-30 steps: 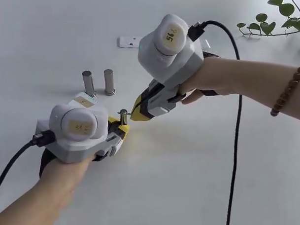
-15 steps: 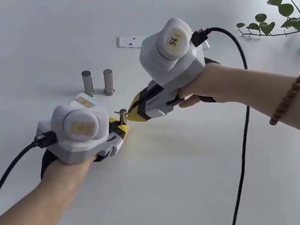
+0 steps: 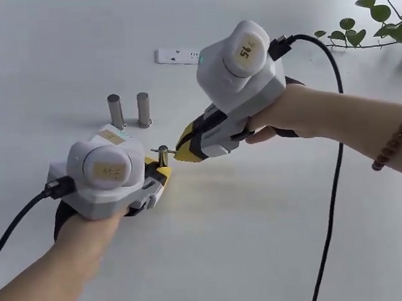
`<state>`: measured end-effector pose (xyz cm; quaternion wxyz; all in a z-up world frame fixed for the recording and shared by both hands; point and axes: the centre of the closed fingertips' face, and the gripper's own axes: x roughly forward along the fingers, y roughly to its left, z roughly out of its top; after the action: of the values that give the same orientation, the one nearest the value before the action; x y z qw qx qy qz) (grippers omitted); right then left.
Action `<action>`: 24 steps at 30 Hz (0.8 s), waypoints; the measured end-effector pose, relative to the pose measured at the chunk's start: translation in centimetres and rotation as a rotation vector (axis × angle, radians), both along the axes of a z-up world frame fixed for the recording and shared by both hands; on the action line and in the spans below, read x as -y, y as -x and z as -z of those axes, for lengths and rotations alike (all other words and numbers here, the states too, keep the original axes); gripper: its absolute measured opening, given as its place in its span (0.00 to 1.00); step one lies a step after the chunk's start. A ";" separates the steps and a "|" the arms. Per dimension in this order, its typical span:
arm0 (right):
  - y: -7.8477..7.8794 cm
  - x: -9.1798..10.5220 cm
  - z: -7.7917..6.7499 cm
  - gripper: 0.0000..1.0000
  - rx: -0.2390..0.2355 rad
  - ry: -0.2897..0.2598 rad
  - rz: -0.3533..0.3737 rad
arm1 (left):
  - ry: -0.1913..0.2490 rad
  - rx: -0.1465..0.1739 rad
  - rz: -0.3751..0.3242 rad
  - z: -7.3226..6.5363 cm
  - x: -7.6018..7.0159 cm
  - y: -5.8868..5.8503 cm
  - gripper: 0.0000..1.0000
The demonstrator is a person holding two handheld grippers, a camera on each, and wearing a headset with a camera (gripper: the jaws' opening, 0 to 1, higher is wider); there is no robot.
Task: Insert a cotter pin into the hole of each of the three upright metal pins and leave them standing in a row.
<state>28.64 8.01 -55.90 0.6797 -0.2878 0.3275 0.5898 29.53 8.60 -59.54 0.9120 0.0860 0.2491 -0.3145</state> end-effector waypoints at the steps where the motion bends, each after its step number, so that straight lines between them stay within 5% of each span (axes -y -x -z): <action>1: 0.1 0.0 0.0 0.00 0.001 -0.002 0.000 | 0.002 -0.001 -0.003 0.0 0.0 0.0 0.07; 24: -0.4 -1.0 0.2 0.00 0.033 -0.002 -0.026 | 0.019 -0.009 -0.014 0.1 0.1 0.0 0.07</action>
<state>29.03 9.04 -56.06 0.6776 -0.3013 0.3118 0.5940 29.53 8.50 -59.64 0.9138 0.0745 0.2507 -0.3107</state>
